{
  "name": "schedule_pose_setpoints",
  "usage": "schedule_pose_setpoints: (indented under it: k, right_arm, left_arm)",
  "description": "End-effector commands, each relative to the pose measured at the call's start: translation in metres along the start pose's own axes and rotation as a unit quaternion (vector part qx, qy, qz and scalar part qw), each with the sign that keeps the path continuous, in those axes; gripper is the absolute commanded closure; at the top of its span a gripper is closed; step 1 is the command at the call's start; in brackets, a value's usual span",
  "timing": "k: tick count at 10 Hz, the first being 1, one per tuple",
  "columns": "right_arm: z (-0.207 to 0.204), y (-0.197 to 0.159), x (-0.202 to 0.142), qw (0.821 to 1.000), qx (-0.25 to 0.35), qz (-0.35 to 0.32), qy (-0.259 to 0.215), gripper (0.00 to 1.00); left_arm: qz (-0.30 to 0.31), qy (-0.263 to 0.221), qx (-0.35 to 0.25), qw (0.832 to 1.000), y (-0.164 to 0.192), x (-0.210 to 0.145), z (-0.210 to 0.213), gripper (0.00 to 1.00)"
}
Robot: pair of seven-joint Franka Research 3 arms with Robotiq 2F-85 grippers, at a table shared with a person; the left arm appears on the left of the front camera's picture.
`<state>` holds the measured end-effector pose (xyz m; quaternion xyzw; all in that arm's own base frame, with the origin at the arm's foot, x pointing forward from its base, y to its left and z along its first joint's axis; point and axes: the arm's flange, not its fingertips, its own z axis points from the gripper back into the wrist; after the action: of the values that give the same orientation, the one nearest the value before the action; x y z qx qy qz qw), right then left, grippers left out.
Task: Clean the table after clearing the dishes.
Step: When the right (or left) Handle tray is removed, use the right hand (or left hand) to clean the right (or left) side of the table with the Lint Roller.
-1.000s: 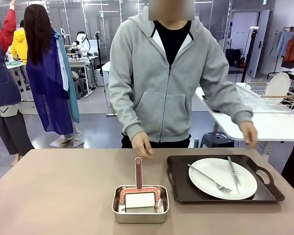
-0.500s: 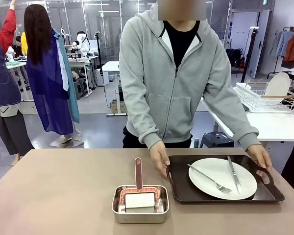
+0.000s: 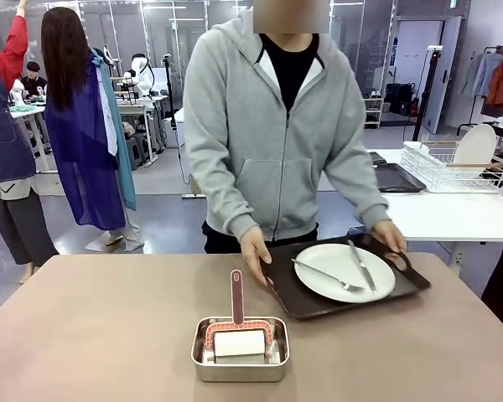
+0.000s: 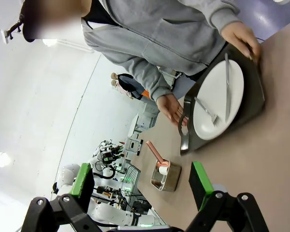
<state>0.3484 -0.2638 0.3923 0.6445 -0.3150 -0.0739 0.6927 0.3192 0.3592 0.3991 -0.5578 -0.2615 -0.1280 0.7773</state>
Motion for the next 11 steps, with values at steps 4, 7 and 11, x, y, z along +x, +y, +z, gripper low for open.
schedule_pose_setpoints:
  k: [4, 7, 11]
  right_arm:
    - [-0.029, 0.036, 0.025, 0.999, -0.025, 0.025, 0.04, 0.0]
    - [-0.168, 0.143, 0.11, 0.963, -0.111, 0.111, 0.217, 0.0]
    - [-0.399, 0.2, 0.109, 0.821, -0.234, 0.226, 0.469, 0.0]
  left_arm:
    - [0.0, -0.003, 0.0, 1.0, -0.008, -0.005, -0.002, 0.0]
    - [0.0, -0.003, 0.0, 1.0, -0.008, -0.005, -0.002, 0.0]
    - [0.0, -0.003, 0.0, 1.0, -0.008, -0.005, -0.002, 0.0]
